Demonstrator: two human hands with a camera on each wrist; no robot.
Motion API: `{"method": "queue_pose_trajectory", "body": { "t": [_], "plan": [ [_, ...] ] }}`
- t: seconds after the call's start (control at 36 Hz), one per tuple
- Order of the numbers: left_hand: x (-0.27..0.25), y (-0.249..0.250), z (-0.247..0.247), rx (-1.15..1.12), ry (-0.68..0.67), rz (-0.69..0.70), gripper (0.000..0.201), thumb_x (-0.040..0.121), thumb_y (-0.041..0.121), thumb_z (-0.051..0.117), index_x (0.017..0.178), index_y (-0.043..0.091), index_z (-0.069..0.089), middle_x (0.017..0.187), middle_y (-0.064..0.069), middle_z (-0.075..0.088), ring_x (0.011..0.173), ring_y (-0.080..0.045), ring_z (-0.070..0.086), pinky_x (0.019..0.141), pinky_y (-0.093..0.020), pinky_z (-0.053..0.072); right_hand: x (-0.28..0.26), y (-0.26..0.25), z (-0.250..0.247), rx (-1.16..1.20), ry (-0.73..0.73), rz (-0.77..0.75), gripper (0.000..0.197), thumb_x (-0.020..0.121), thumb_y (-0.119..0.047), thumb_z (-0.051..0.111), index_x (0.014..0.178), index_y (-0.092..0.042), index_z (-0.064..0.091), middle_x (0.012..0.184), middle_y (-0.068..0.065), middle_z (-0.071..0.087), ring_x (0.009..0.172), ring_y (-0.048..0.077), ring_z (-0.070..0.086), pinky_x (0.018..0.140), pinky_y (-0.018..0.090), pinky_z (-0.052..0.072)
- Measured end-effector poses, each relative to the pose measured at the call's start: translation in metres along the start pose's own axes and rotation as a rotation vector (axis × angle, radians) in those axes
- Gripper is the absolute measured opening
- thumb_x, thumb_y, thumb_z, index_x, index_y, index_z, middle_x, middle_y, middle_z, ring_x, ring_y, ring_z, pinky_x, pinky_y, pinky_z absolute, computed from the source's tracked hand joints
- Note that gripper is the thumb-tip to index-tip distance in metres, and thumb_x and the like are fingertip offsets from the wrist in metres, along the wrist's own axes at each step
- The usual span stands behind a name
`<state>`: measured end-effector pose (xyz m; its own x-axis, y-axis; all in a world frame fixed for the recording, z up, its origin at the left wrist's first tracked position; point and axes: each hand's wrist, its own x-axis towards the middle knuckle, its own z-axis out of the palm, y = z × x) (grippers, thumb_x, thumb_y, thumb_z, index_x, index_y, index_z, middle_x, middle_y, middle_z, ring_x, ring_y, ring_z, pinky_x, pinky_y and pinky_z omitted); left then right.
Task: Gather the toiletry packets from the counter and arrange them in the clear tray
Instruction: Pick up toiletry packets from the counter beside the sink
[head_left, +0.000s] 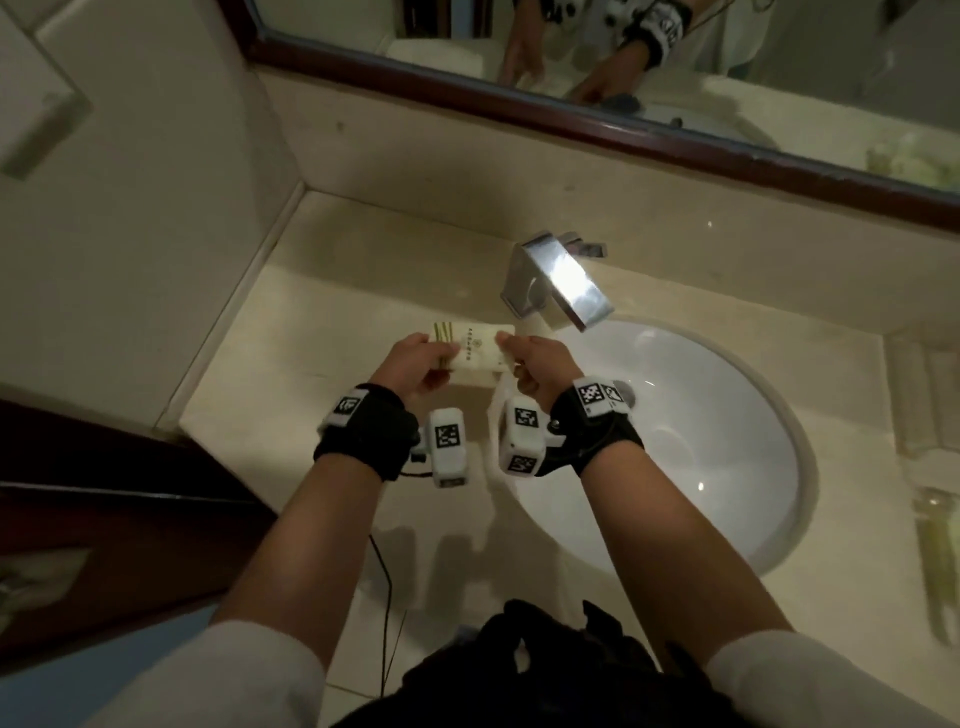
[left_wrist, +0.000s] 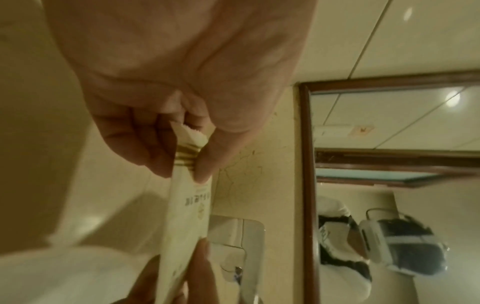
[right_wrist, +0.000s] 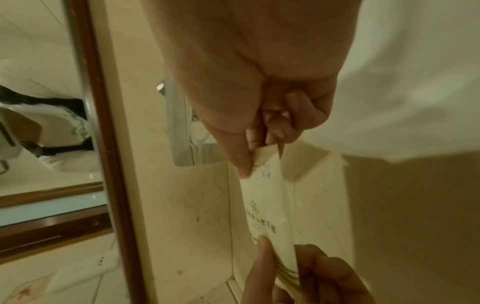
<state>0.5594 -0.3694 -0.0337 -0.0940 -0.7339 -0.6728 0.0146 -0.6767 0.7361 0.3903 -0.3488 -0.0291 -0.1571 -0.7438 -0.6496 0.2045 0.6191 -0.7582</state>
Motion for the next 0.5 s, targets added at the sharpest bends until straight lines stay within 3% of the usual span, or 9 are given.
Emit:
{"method": "queue_pose_trajectory", "body": {
  "t": [0.06, 0.14, 0.22, 0.31, 0.36, 0.42, 0.5],
  "plan": [
    [-0.010, -0.005, 0.010, -0.071, -0.022, -0.029, 0.011, 0.088, 0.007, 0.060, 0.083, 0.012, 0.051, 0.100, -0.016, 0.060, 0.084, -0.024, 0.056, 0.060, -0.025, 0.045, -0.011, 0.004, -0.011, 0.028, 0.007, 0.015, 0.030, 0.088, -0.018, 0.067, 0.063, -0.014, 0.050, 0.056, 0.000, 0.040, 0.045, 0.010, 0.029, 0.036, 0.017, 0.021],
    [-0.029, -0.007, 0.030, -0.229, -0.027, -0.073, 0.012, 0.089, 0.002, 0.055, 0.083, 0.011, 0.049, 0.086, -0.012, 0.063, 0.070, -0.017, 0.057, 0.053, -0.019, 0.044, -0.028, 0.008, -0.028, 0.073, 0.017, 0.034, 0.027, 0.089, -0.019, 0.066, 0.067, -0.012, 0.052, 0.058, 0.000, 0.040, 0.044, 0.008, 0.030, 0.036, 0.018, 0.022],
    [-0.046, -0.008, 0.049, -0.352, -0.047, -0.131, 0.008, 0.087, 0.000, 0.055, 0.090, 0.007, 0.052, 0.084, -0.011, 0.063, 0.069, -0.017, 0.059, 0.045, -0.016, 0.047, -0.043, 0.012, -0.046, 0.141, 0.016, 0.057, 0.024, 0.090, -0.018, 0.065, 0.070, -0.011, 0.052, 0.057, -0.001, 0.040, 0.042, 0.007, 0.031, 0.035, 0.017, 0.022],
    [-0.058, -0.014, 0.068, -0.387, -0.059, -0.185, 0.014, 0.085, 0.002, 0.057, 0.098, 0.005, 0.054, 0.086, -0.012, 0.063, 0.068, -0.018, 0.058, 0.047, -0.017, 0.049, -0.057, 0.014, -0.067, 0.178, 0.032, 0.059, 0.023, 0.089, -0.019, 0.066, 0.071, -0.010, 0.053, 0.055, -0.001, 0.041, 0.040, 0.006, 0.032, 0.035, 0.016, 0.023],
    [-0.065, -0.019, 0.084, -0.363, -0.061, -0.203, 0.019, 0.084, 0.004, 0.058, 0.103, 0.006, 0.054, 0.090, -0.013, 0.063, 0.068, -0.017, 0.057, 0.049, -0.017, 0.047, -0.064, 0.015, -0.083, 0.176, 0.046, 0.047, 0.018, 0.089, -0.020, 0.066, 0.081, -0.007, 0.055, 0.055, -0.001, 0.041, 0.041, 0.006, 0.033, 0.036, 0.016, 0.023],
    [-0.075, -0.024, 0.102, -0.318, -0.064, -0.212, 0.014, 0.085, 0.005, 0.058, 0.098, 0.007, 0.055, 0.087, -0.011, 0.062, 0.064, -0.015, 0.054, 0.050, -0.017, 0.043, -0.071, 0.017, -0.100, 0.178, 0.060, 0.035, 0.018, 0.089, -0.021, 0.066, 0.090, -0.006, 0.056, 0.057, -0.001, 0.041, 0.042, 0.007, 0.032, 0.037, 0.017, 0.024],
    [-0.086, -0.031, 0.129, -0.274, -0.075, -0.206, 0.006, 0.086, 0.004, 0.057, 0.086, 0.009, 0.054, 0.081, -0.009, 0.061, 0.065, -0.015, 0.052, 0.051, -0.017, 0.041, -0.082, 0.021, -0.128, 0.177, 0.086, 0.011, 0.020, 0.089, -0.022, 0.065, 0.079, -0.007, 0.056, 0.058, 0.001, 0.041, 0.046, 0.009, 0.031, 0.039, 0.018, 0.024]
  ]
}}
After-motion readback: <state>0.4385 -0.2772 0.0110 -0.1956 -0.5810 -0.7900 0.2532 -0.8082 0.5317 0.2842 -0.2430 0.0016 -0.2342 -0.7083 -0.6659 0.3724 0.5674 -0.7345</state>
